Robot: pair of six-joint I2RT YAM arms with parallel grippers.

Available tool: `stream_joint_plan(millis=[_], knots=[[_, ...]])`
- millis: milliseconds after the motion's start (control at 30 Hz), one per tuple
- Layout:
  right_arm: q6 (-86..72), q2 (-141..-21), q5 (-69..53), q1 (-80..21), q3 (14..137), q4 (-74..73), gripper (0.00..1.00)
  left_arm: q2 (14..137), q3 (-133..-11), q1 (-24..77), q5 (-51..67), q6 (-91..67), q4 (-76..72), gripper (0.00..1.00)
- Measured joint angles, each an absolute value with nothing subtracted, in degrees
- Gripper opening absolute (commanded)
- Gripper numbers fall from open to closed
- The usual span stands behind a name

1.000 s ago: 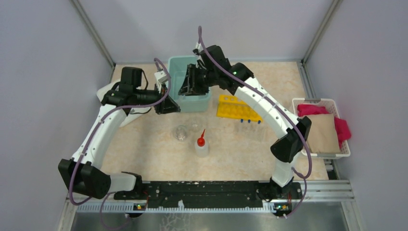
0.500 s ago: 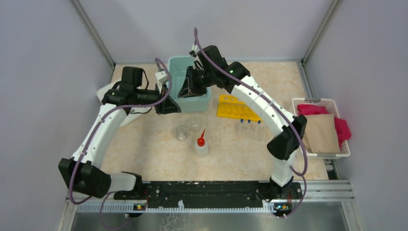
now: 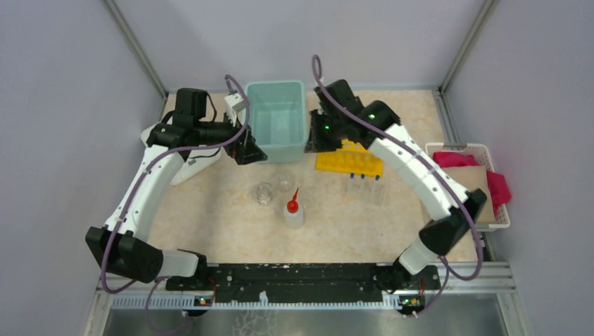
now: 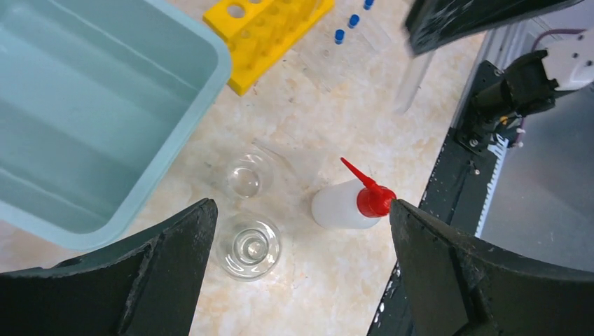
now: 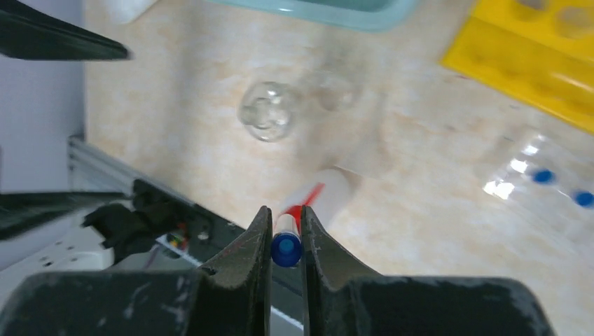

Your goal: Organize the chemistry lab equipment

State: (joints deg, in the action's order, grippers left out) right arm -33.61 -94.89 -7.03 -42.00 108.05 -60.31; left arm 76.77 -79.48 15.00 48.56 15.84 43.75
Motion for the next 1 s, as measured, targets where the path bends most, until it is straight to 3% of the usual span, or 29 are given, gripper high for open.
stream_joint_plan(millis=[367,1000], knots=[[-32.16,-66.06,16.84,-34.94,82.13,-64.90,0.00,77.69,-80.90,15.00,42.96,14.04,44.07,0.99],[-37.80,-65.67,31.97,-34.46,60.47,-56.69,0.00,77.76,-81.62,14.61,38.89,13.08,44.34,0.99]])
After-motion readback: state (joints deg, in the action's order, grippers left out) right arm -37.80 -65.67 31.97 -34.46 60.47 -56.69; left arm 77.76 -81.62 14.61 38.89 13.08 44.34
